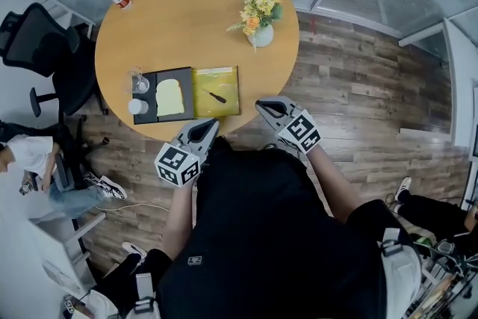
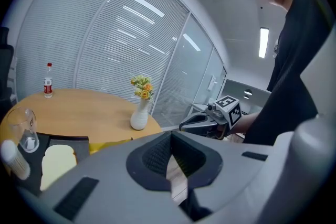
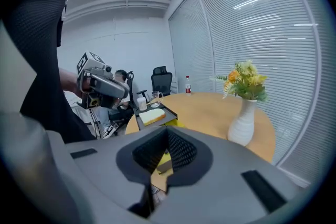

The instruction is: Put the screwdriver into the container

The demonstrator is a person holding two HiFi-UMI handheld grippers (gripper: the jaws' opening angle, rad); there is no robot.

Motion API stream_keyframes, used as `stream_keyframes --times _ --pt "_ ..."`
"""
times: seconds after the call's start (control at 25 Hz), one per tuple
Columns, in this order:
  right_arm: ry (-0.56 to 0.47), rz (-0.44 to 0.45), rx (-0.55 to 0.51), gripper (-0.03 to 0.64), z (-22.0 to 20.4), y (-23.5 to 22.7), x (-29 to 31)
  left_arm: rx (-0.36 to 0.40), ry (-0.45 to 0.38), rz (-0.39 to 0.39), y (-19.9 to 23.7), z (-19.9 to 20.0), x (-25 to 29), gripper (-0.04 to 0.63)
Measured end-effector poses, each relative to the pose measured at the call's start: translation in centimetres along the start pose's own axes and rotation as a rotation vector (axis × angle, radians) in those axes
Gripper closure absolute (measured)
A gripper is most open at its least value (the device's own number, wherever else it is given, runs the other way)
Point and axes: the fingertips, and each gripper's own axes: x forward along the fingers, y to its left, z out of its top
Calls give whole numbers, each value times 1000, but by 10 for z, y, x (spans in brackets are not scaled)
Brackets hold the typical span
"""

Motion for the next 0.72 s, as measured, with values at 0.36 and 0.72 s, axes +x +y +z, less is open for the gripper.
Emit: stream_keyframes --times 0.36,0.72 --pt "2 -33 -7 612 -1 -14 -7 16 10 -11 -4 0 13 591" --pt "16 -11 -25 612 -6 -13 -11 35 25 -31 -11 2 17 591"
